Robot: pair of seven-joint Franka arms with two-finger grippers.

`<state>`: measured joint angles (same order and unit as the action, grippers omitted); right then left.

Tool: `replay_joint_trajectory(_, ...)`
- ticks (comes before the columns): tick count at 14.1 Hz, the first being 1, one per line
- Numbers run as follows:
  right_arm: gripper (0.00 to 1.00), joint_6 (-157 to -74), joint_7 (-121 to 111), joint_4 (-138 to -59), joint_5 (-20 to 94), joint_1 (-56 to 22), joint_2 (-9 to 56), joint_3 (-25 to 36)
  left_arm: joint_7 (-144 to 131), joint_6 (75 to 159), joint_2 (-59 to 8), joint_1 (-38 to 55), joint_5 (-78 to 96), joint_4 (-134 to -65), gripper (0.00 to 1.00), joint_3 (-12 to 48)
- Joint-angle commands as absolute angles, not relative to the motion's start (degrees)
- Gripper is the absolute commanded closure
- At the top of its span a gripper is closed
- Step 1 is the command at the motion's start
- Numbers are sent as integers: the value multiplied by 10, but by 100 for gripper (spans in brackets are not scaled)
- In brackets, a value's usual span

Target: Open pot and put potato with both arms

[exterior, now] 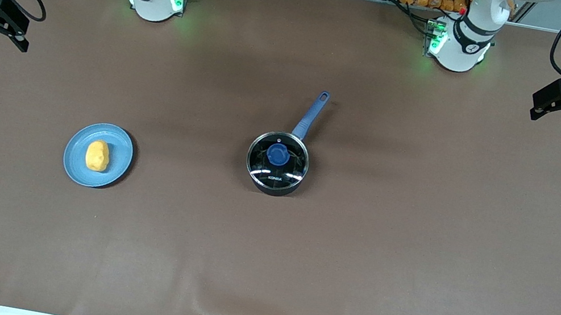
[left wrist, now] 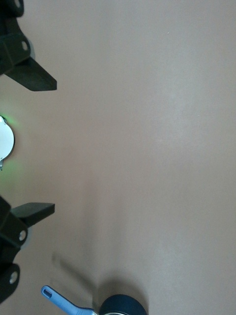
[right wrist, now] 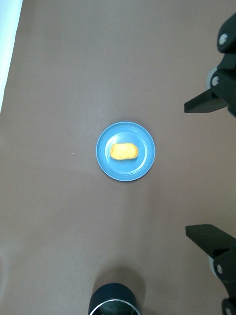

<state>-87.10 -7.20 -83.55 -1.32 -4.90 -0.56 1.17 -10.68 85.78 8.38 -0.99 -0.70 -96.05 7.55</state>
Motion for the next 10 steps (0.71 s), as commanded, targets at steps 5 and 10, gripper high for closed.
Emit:
replay_joint_trajectory(5, 0, -870, -68, -829, -15, -50, -7, 10, -95, 843, 58, -25, -7, -920, 0, 78)
replay_joint_trajectory(10, 0, -886, -74, -830, -22, -50, -4, 10, -97, 843, 53, -36, -1, -914, 0, 79)
